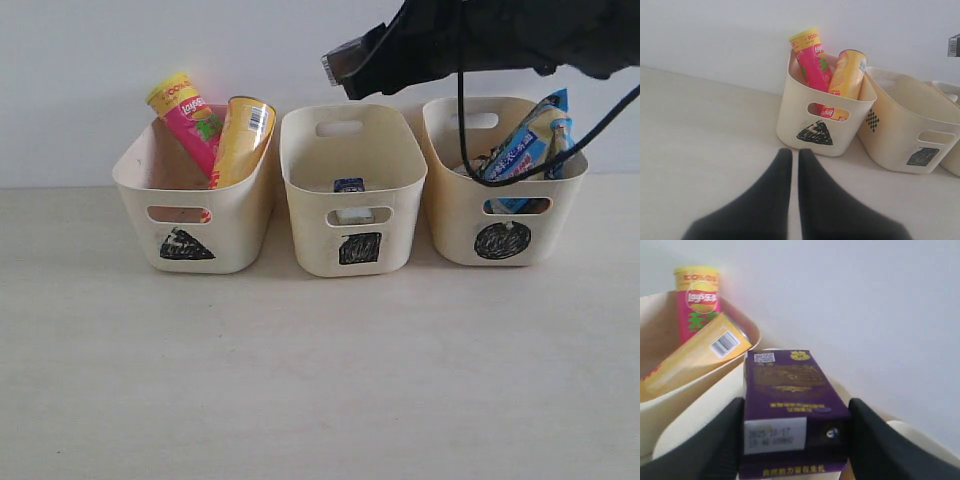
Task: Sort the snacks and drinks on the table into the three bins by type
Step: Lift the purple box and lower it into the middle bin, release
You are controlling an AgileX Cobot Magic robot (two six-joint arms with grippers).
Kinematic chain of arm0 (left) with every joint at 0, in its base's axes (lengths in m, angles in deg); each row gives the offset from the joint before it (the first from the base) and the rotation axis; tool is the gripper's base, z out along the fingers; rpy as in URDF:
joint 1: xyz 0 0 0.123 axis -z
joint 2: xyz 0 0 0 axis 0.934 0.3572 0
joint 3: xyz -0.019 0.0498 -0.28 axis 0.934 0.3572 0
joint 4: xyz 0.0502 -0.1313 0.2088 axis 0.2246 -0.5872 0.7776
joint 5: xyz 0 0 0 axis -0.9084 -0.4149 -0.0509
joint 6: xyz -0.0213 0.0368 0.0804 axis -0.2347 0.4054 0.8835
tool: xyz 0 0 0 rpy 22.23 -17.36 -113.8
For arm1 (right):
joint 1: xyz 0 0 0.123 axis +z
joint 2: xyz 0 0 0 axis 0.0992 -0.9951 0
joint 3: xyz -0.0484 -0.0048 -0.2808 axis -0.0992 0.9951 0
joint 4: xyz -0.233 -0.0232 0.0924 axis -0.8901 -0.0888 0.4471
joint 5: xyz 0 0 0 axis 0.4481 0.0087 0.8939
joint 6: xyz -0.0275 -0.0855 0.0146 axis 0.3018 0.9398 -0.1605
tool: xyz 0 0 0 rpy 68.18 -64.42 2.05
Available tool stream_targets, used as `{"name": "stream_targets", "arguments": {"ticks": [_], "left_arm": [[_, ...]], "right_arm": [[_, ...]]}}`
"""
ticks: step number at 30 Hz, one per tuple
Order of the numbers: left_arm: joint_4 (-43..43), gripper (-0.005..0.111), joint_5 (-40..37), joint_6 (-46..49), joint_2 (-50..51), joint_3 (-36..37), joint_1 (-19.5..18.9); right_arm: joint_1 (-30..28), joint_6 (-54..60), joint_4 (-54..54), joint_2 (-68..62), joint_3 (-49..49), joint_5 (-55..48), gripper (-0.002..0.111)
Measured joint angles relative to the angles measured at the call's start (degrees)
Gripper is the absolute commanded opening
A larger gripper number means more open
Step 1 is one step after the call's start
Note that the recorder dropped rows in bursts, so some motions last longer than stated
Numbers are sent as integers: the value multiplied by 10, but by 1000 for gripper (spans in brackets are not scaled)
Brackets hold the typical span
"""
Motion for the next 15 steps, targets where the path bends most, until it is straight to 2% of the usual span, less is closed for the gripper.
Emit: {"name": "stream_targets", "arguments": {"ticks": [7,15], "left_arm": [[0,4,0,0,0,0,0],[0,4,0,0,0,0,0]], "right_arm": [[0,4,-2,-79,0,113,0],[0,6,-2,-156,0,158,1]]}}
